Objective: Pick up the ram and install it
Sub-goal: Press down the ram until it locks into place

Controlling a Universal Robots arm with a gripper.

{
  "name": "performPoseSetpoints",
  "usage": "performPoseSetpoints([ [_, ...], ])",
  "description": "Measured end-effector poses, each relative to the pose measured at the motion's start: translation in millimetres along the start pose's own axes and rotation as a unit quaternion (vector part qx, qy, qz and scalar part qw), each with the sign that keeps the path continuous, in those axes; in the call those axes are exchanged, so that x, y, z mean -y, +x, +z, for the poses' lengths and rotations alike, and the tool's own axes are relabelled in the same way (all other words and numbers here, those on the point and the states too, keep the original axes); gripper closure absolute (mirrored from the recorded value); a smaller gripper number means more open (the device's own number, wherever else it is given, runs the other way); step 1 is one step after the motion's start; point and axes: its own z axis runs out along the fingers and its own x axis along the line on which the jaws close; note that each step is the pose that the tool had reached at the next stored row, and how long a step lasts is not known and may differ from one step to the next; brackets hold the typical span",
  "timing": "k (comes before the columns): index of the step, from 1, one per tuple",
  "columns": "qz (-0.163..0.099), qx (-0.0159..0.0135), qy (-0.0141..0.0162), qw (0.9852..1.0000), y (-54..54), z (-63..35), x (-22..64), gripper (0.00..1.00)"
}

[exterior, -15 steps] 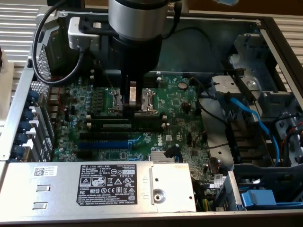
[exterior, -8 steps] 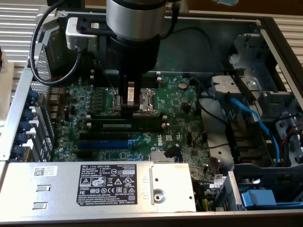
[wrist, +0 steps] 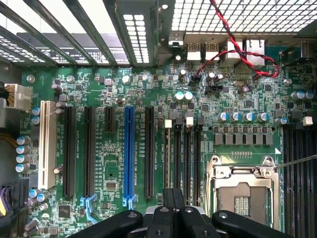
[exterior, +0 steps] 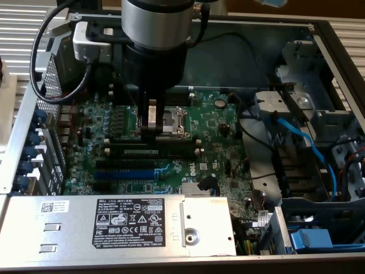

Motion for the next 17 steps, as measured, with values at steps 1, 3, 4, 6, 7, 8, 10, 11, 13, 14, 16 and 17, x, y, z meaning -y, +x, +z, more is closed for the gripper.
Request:
performPoseSetpoints([
  [1, 0.0, 0.0, 0.0, 1.0, 0.0, 0.7, 0.0, 0.9],
  [3, 0.0, 0.0, 0.0001, 1.0, 0.0, 2.1, -0.2, 0.9],
  [4, 0.0, 0.0, 0.0001, 1.0, 0.0, 2.5, -0.5, 0.9],
  [6, 0.0, 0.0, 0.0001, 1.0, 0.0, 3.2, -1.6, 0.9],
  [7, 0.0, 0.0, 0.0001, 1.0, -0.1, 3.6, -2.2, 0.9],
  [8, 0.0, 0.0, 0.0001, 1.0, -0.2, 4.0, -2.8, 0.9],
  [10, 0.0, -0.0001, 0.0001, 1.0, -0.8, 4.7, -4.2, 0.9],
  [11, 0.0, -0.0001, 0.0001, 1.0, -1.0, 5.0, -5.0, 0.9],
  [13, 0.0, -0.0001, 0.0002, 1.0, -1.3, 6.1, -5.9, 0.9],
  [14, 0.0, -0.0002, 0.0002, 1.0, -1.3, 6.8, -6.1, 0.9],
  [16, 0.0, -0.0004, 0.0003, 1.0, -1.3, 8.2, -6.5, 0.9],
  [17, 0.0, -0.0007, 0.0003, 1.0, -1.4, 8.7, -6.8, 0.9],
])
